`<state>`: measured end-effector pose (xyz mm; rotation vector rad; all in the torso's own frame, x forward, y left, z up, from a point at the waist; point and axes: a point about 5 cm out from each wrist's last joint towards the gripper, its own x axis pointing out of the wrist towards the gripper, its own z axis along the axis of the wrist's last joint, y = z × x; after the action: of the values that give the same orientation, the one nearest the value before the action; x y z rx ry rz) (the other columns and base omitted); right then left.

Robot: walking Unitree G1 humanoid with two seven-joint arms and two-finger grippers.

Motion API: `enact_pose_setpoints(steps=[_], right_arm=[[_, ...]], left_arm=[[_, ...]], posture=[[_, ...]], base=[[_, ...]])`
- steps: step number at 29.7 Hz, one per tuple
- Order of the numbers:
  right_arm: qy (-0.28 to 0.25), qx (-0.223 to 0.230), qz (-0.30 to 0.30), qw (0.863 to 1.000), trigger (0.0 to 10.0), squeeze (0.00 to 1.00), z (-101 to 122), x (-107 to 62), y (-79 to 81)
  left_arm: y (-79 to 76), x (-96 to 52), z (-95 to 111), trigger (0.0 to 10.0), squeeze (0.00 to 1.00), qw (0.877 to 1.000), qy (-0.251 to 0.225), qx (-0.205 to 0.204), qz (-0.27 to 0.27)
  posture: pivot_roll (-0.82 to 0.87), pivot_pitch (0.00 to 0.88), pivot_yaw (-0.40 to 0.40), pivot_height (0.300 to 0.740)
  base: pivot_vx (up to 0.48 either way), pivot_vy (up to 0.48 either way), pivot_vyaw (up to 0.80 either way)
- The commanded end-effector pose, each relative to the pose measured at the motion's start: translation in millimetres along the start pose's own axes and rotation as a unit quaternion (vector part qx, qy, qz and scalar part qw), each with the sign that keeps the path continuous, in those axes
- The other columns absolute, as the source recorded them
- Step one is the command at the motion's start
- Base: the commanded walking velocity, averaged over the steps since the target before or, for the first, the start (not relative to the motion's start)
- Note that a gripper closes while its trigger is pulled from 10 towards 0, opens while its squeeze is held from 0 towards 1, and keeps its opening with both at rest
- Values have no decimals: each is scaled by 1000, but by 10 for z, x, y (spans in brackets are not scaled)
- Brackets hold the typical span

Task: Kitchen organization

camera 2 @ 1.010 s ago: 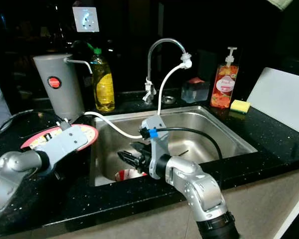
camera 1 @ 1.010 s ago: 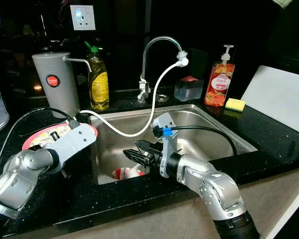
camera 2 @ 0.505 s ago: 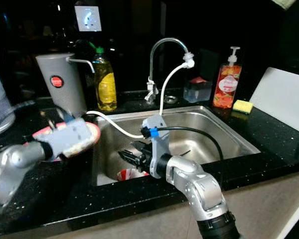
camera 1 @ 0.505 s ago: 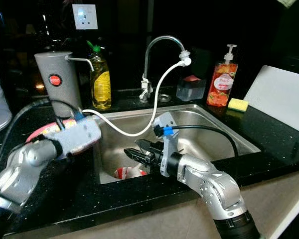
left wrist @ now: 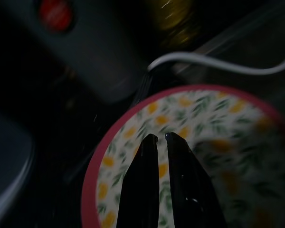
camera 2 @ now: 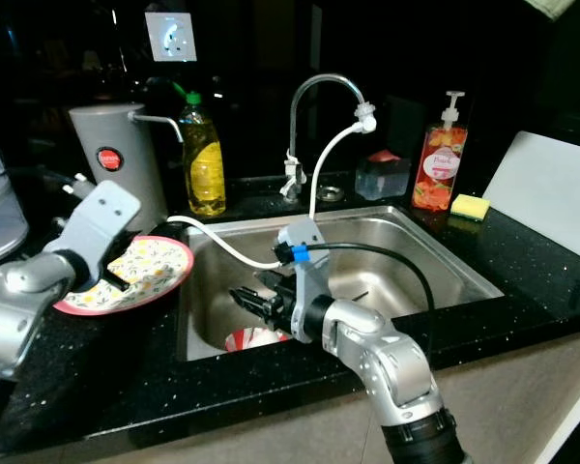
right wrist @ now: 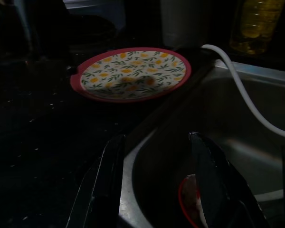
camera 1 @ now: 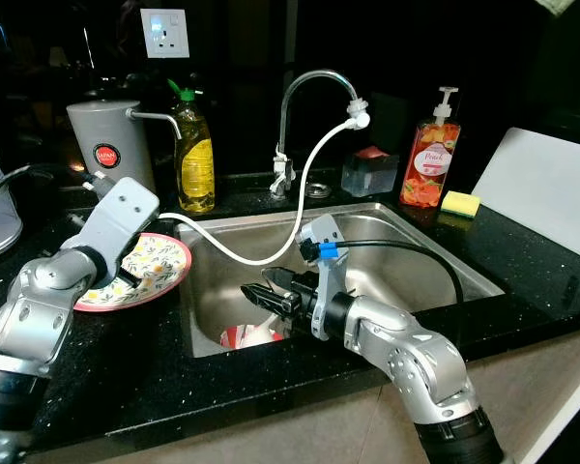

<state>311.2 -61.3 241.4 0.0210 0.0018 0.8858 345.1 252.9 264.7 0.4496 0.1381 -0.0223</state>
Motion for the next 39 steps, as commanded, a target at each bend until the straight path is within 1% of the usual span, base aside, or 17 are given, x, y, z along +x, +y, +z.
enact_pose_setpoints(steps=[1, 2, 6, 9, 12, 15, 18, 21, 23, 24, 25, 26, 27, 30, 35, 36, 39], right_arm=[[2, 1, 0, 1000, 10000, 0, 0, 1, 2], [2, 1, 0, 1000, 10000, 0, 0, 1, 2], [2, 1, -2, 1000, 10000, 0, 2, -4, 0], [2, 1, -2, 1000, 10000, 0, 1, -4, 0], [2, 2, -2, 1000, 10000, 0, 1, -4, 2], [2, 2, -2, 1000, 10000, 0, 0, -4, 3], [2, 2, -1, 1000, 10000, 0, 2, -2, 2], [2, 2, -1, 1000, 10000, 0, 3, -2, 1], [2, 2, -1, 1000, 10000, 0, 3, -2, 0], [2, 2, -1, 1000, 10000, 0, 3, -3, 0], [2, 2, -1, 1000, 10000, 0, 3, -4, 0], [2, 2, -1, 1000, 10000, 0, 3, -4, 0], [2, 1, -1, 1000, 10000, 0, 3, -3, 0], [2, 2, -1, 1000, 10000, 0, 4, -3, 0], [2, 2, 0, 1000, 10000, 0, 6, -1, 0], [2, 2, 0, 1000, 10000, 0, 6, -1, 0], [2, 2, 2, 1000, 10000, 0, 7, 0, 3]], left_arm=[[59, 26, -42, 10000, 0, 999, 14, -45, 25], [59, 26, -42, 10000, 0, 999, 14, -45, 25], [252, 63, -211, 10000, 0, 970, 58, -211, 108], [300, 62, -273, 10000, 0, 958, 70, -245, 129], [442, 36, -467, 10000, 0, 920, 92, -328, 191], [452, 38, -503, 10000, 0, 907, 95, -361, 193], [473, 35, -596, 10000, 0, 870, 103, -433, 211], [476, 40, -622, 10000, 0, 860, 103, -450, 217], [463, 57, -613, 10000, 0, 845, 93, -483, 208], [456, 64, -606, 10000, 298, 837, 89, -500, 203], [453, 68, -604, 10000, 859, 830, 88, -513, 202], [453, 68, -604, 10000, 859, 830, 88, -513, 202], [438, 81, -591, 10000, 1000, 819, 85, -533, 193], [429, 88, -581, 10000, 1000, 813, 84, -544, 189], [416, 103, -551, 10000, 1000, 777, 74, -602, 168], [416, 103, -551, 10000, 1000, 777, 74, -602, 168], [422, 96, -576, 10000, 1000, 757, 76, -624, 178]], posture=[[-30, 6, -14, 740], [-30, 6, -14, 740], [-33, 8, -13, 740], [-33, 10, -13, 740], [-33, 11, -15, 740], [-33, 11, -15, 740], [-34, 11, -16, 740], [-37, 11, -17, 740], [-38, 10, -18, 740], [-38, 10, -17, 740], [-38, 10, -17, 740], [-38, 10, -17, 740], [-37, 10, -18, 740], [-37, 10, -18, 740], [-37, 9, -19, 740], [-37, 9, -19, 740], [-36, 8, -19, 740]], base=[[0, 0, 0], [0, 0, 0], [0, 0, 0], [0, 0, 0], [0, 0, 0], [0, 0, 0], [0, 0, 0], [0, 0, 0], [0, 0, 0], [0, 0, 0], [0, 0, 0], [0, 0, 0], [0, 0, 0], [0, 0, 0], [0, 0, 0], [0, 0, 0], [0, 0, 0]])
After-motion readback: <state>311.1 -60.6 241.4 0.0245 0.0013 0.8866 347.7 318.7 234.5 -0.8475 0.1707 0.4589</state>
